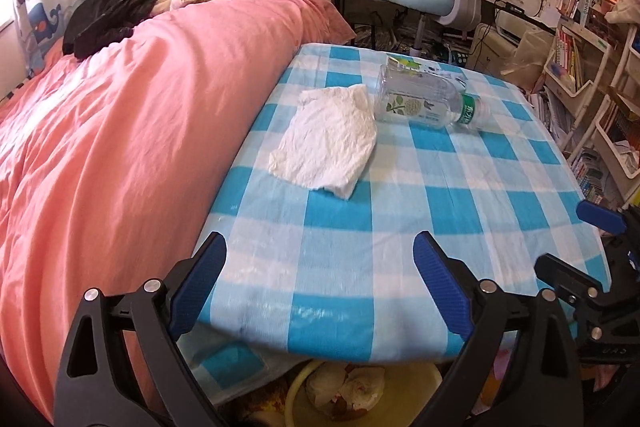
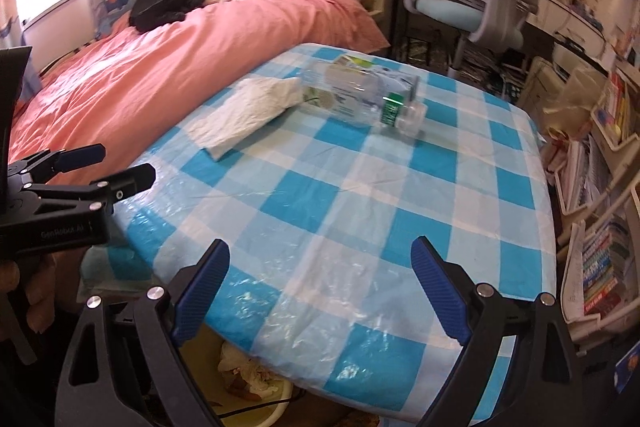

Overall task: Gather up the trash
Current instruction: 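Move both open tools back above the table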

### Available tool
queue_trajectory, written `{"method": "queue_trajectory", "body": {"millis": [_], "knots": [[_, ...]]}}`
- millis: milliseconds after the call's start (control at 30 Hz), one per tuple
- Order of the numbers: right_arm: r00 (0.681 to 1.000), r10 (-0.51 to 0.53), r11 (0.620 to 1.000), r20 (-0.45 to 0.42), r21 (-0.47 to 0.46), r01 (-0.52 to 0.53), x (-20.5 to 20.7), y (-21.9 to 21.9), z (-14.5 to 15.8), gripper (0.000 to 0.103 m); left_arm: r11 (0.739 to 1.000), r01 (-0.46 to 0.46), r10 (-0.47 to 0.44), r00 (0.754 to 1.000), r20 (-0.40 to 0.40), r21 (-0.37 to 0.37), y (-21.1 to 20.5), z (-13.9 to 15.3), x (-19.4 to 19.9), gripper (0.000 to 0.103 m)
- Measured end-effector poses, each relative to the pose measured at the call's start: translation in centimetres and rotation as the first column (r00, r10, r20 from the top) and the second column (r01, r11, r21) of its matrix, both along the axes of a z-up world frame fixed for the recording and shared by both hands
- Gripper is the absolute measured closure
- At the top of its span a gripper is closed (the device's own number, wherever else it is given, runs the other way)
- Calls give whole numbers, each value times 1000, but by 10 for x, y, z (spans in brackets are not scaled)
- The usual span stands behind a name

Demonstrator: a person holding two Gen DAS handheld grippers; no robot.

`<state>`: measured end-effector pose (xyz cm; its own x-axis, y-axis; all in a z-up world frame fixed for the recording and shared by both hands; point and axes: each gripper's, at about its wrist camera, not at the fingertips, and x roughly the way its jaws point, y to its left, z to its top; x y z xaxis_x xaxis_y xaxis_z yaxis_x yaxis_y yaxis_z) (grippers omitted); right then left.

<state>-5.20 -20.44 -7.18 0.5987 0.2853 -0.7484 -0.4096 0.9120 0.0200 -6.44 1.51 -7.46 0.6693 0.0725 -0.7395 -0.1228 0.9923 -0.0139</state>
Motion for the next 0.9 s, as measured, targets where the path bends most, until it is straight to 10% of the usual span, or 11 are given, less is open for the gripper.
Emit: {"method": "queue_trajectory", "body": {"millis": [900], "knots": [[985,-161,987,-66,-29,159,83,-25,-40,12,996,68,-68,998,2,-65,-19,18,42,8]]}}
